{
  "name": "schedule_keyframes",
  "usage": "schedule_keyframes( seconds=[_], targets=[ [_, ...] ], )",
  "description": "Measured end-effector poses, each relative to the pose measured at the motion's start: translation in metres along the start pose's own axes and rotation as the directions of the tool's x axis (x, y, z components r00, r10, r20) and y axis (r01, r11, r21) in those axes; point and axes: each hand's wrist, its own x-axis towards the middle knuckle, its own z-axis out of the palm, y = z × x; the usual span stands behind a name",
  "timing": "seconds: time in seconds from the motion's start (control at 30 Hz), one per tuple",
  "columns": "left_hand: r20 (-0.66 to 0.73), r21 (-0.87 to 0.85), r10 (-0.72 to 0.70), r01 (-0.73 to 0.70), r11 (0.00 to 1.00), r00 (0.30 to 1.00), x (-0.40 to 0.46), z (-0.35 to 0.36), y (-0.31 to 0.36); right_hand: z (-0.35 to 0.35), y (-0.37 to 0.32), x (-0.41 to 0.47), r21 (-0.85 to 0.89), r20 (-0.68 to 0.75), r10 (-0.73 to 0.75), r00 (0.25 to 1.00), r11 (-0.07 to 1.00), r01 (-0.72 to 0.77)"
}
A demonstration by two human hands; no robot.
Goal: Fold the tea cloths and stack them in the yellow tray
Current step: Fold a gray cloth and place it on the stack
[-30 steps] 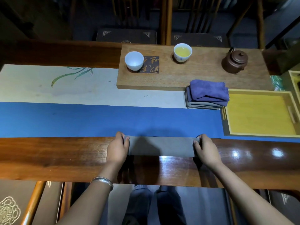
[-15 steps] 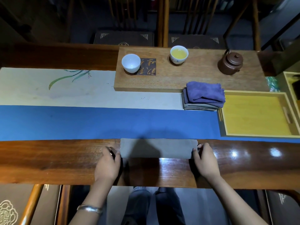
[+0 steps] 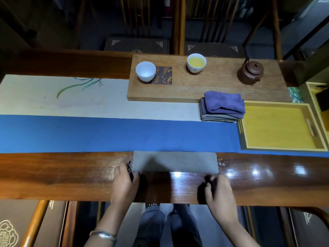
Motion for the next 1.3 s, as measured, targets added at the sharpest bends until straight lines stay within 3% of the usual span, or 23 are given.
schedule_keyframes(
  seconds=[0.17,0.33,0.47,0.63,0.73,0.83,0.97,1.1,1.2,1.3],
  targets=[
    [-0.054,-0.275,-0.199,0.176,0.945,0.979,0.009,0.006,0.008,0.016,-0.043,0.005,0.118,0.069,-0.156,0.985,0.982,0.147],
    [-0.004,-0.392,-0.269,0.247,0.886,0.963,0.015,0.019,0.019,0.03,-0.076,0.025,0.197,0.124,-0.125,0.984,0.975,0.099],
    [0.014,-0.563,-0.373,0.316,0.764,0.928,0.017,0.028,0.026,0.037,-0.077,0.035,0.248,0.206,-0.011,0.979,0.968,-0.041],
    [0.027,-0.714,-0.139,0.116,0.69,0.99,0.017,0.032,0.045,0.039,-0.067,0.042,0.343,0.236,0.073,0.969,0.927,-0.153],
    [0.022,-0.682,-0.017,0.027,0.73,1.0,0.017,0.035,0.059,0.038,-0.061,0.048,0.449,0.287,0.145,0.947,0.853,-0.267],
    [-0.001,-0.513,0.174,-0.15,0.845,0.985,0.011,0.039,0.083,0.033,-0.06,0.06,0.586,0.413,0.243,0.877,0.667,-0.461],
    [0.061,-0.271,0.428,-0.398,0.876,0.902,0.002,0.056,0.111,0.016,-0.062,0.077,0.547,0.669,0.288,0.686,0.435,-0.716],
    [0.2,-0.094,0.528,-0.52,0.849,0.826,-0.009,0.08,0.123,-0.005,-0.048,0.077,0.65,0.698,0.164,0.697,0.265,-0.712],
    [0.26,-0.057,0.553,-0.559,0.827,0.792,-0.013,0.094,0.126,-0.02,-0.042,0.075,0.681,0.67,0.12,0.732,0.293,-0.671],
    [0.311,-0.035,0.573,-0.593,0.804,0.758,-0.013,0.103,0.129,-0.024,-0.036,0.073,0.675,0.547,0.162,0.821,0.494,-0.548]
  ],
)
